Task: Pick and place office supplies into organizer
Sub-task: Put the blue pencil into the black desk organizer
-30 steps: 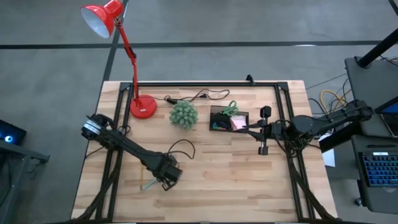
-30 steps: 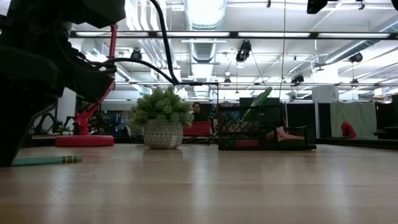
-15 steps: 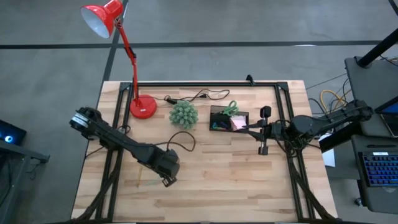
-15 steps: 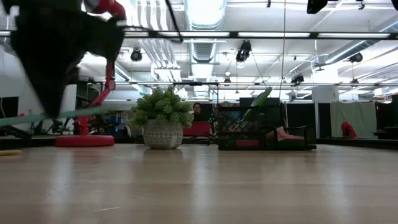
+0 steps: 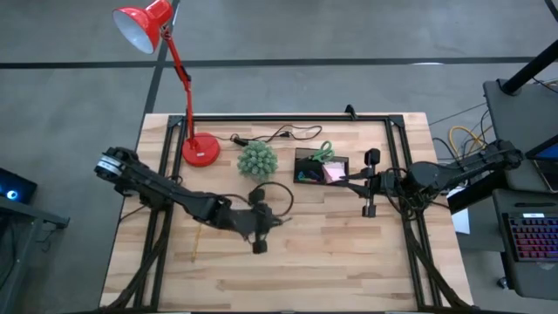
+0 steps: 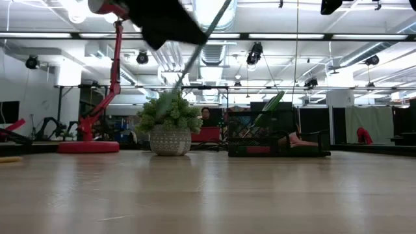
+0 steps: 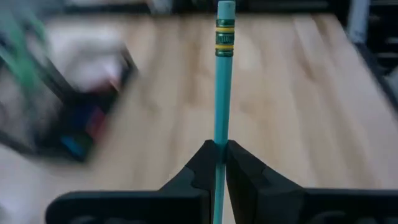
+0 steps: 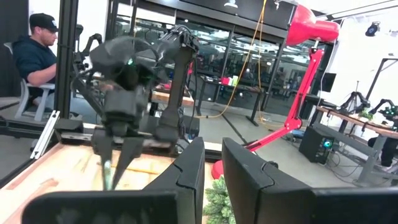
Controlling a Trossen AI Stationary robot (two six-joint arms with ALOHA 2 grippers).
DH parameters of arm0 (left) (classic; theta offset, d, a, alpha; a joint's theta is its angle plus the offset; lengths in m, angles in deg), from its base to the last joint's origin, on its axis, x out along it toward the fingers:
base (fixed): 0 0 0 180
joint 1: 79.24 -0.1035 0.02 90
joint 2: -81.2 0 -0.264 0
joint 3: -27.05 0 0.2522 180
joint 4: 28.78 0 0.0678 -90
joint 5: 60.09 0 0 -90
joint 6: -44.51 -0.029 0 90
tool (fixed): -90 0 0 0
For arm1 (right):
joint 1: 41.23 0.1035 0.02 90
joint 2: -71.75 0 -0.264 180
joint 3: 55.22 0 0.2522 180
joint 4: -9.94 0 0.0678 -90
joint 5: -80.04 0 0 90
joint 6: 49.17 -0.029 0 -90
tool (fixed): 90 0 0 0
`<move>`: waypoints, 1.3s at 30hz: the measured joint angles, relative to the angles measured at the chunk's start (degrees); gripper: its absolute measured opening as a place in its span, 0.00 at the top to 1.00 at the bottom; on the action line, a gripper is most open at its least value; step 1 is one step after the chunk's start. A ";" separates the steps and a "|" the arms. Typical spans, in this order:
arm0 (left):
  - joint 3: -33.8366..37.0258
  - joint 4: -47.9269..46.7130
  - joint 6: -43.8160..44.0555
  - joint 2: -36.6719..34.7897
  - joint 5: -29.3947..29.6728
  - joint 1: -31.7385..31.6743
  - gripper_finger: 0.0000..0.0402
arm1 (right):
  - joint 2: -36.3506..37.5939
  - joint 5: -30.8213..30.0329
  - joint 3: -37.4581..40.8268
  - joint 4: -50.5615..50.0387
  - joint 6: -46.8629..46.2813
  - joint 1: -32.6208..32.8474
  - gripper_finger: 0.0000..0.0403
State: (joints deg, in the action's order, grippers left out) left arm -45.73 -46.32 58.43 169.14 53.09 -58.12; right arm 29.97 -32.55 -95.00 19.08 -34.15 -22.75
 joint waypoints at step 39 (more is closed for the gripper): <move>2.92 51.36 -29.57 15.92 -22.93 -36.34 0.99 | 0.00 0.00 0.00 -0.61 1.51 0.00 0.88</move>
State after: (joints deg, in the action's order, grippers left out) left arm -42.80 5.04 28.87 185.06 30.16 -94.45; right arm 29.97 -32.55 -95.00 18.46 -32.64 -22.75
